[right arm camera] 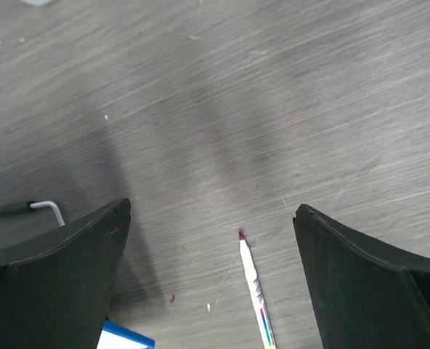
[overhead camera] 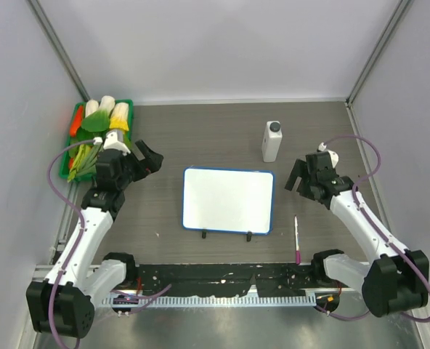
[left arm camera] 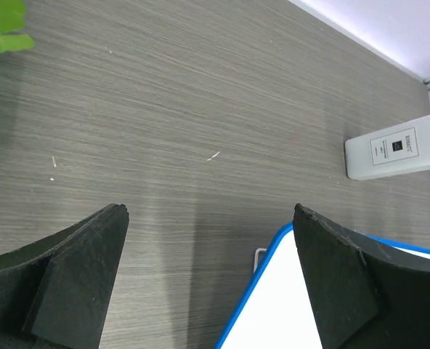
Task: Write a sentence on the whiteboard
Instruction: Pick up the whiteboard marker without the cap from the center of the board.
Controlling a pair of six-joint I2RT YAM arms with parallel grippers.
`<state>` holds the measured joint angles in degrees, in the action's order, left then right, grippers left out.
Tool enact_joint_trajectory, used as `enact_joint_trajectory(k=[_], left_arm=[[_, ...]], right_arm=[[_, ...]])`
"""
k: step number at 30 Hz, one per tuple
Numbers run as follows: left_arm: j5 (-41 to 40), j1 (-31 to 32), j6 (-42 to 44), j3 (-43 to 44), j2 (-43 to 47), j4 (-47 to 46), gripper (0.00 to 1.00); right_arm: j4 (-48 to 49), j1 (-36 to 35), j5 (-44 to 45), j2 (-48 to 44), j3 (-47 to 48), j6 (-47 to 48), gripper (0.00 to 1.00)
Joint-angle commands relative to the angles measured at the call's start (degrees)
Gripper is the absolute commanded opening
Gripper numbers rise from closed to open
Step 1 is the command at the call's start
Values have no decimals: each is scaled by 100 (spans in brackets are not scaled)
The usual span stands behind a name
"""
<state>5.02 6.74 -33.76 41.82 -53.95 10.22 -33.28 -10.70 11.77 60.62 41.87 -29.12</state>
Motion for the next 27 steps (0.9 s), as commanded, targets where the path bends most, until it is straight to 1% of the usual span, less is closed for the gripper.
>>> enact_joint_trajectory(k=[1,6,11,12,14,15,16,19,21,22,23,25,26,27], left_arm=[[26,2,-359,-165,253,-99,100],[-18,-6,-474,-377,412,-178,100],[393,2,-132,-342,403,-170,100],[447,2,-88,-307,386,-126,100],[456,-6,-61,-280,333,-64,100],[456,-6,-87,-280,315,-46,100],[482,-6,-104,-280,263,-64,99],[614,2,-105,-166,131,111,100],[720,2,-87,-113,69,138,100],[746,-6,-96,-96,43,156,100],[764,-6,-105,-78,34,191,100],[799,2,-122,-34,34,244,100],[834,-6,-122,-43,43,235,100],[852,-6,-131,-60,43,218,100]], right_arm=[[-556,24,-79,466,612,-163,100],[-1390,33,150,925,954,-427,100],[-1909,33,106,908,657,-751,99],[-1954,33,-59,873,613,-761,99],[-1990,33,-209,724,376,-892,97],[-1894,33,-280,593,210,-954,94],[-1919,33,-437,557,217,-946,93],[-2007,33,-526,320,68,-1148,88],[-2016,33,-596,240,-142,-1218,82],[-1964,33,-667,188,-222,-1314,77],[-1902,33,-885,170,-423,-1359,75],[-1622,33,-1367,91,-748,-1455,57],[-1464,33,-1440,73,-846,-1551,47],[-1367,41,-1493,81,-986,-1570,47]])
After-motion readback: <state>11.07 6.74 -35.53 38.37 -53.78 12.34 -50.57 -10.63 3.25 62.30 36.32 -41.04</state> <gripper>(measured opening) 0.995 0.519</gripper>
